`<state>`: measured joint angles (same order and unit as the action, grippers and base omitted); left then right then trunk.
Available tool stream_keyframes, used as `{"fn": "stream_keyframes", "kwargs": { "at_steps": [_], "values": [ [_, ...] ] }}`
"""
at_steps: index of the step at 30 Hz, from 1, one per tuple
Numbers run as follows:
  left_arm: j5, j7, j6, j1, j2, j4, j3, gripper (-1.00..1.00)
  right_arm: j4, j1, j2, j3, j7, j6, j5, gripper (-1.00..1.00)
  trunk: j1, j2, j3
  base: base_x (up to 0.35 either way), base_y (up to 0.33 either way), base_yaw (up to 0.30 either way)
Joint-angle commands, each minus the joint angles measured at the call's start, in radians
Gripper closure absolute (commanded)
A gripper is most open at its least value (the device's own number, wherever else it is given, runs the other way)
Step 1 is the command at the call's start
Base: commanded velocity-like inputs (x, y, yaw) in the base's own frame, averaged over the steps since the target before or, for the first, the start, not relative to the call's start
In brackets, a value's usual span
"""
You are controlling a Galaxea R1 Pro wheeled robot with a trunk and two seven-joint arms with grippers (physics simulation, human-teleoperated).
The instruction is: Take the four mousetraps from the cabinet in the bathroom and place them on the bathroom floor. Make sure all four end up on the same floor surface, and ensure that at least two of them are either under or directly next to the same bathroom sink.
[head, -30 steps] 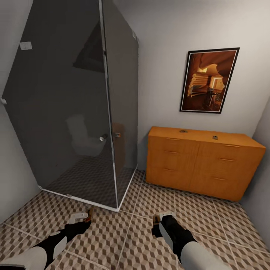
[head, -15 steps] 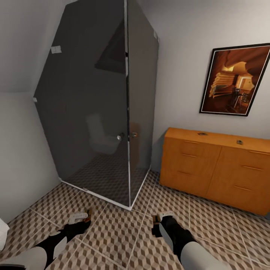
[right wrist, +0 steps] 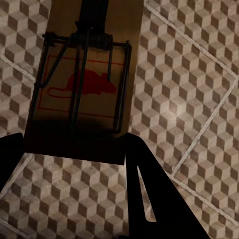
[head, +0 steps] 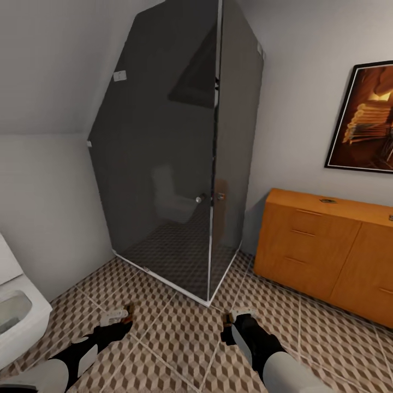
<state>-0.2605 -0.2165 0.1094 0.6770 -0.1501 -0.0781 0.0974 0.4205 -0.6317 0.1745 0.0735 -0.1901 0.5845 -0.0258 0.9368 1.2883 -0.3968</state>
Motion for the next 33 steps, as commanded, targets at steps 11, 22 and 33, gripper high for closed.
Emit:
{"fn": "stream_keyframes", "kwargs": {
  "at_steps": [11,22,33],
  "values": [
    [-0.008,0.000,0.004,0.001,-0.002,0.001,0.007,1.00,0.002,-0.001,0.000,0.002,-0.007,0.007,0.002,1.00,0.000,0.001,-0.001,0.000,0.000,0.100],
    [-0.008,0.000,0.004,0.001,-0.002,0.001,0.007,1.00,0.003,-0.001,0.000,0.000,-0.011,0.007,0.001,1.00,0.000,0.001,-0.001,0.000,0.000,0.206],
    [-0.008,0.000,0.004,0.001,-0.002,0.001,0.007,1.00,0.003,-0.001,0.000,0.000,-0.015,0.006,0.001,1.00,0.000,0.001,-0.001,0.000,0.000,0.291]
  ]
}}
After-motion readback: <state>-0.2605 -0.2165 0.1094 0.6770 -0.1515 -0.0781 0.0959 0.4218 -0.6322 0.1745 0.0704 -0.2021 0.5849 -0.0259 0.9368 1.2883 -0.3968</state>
